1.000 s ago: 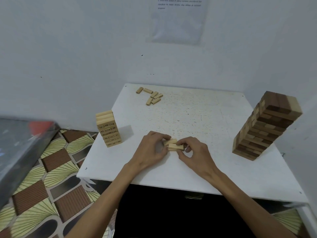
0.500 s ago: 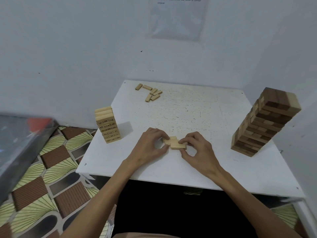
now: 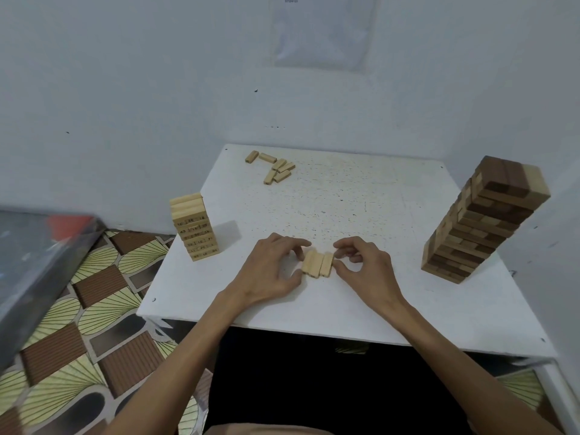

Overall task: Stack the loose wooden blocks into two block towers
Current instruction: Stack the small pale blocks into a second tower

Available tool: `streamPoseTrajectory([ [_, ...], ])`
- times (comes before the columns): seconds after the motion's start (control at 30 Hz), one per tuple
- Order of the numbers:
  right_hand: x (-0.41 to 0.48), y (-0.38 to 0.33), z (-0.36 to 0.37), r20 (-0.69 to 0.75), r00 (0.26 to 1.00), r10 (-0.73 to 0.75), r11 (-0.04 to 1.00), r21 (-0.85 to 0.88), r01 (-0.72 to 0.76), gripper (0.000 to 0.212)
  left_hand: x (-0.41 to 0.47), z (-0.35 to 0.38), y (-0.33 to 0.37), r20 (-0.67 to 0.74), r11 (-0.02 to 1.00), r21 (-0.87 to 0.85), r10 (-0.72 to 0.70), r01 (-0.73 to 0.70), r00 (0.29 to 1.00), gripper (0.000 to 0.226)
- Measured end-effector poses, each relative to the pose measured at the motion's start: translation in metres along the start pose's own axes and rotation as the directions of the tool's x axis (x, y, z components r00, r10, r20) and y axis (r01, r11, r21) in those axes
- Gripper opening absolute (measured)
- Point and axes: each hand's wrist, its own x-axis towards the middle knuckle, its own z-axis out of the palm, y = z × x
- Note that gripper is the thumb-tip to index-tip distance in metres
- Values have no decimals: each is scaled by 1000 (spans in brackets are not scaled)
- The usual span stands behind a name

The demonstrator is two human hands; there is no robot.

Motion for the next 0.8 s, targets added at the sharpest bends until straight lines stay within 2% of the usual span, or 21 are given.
streamPoseTrajectory([
  [0.13,-2,-2,-4,51,998,-22,1000,9,21,39,1,2,-3,35,999,38,31,-33,999,61],
  [0.23,-5,-1,-10,143,988,-64,998,-15,66,49,3,1,-7,60,998,50,30,-33,998,73],
  [0.37,-4,1,-10,223,975,-11,999,-50,23,63,7,-1,-4,79,999,46,-20,17,997,76],
  [0.5,-1,-1,-9,219,976,16,1000,-22,-11,59,10,3,-2,13,999,1,-52,52,999,68],
  [0.6,0,0,-10,224,974,19,1000,-18,-16,53,10,4,-3,16,993,-66,-101,102,995,62],
  [0.8,8,-2,-11,281,960,-2,1000,-21,8,56,11,0,-1,17,989,-116,-95,97,995,56],
])
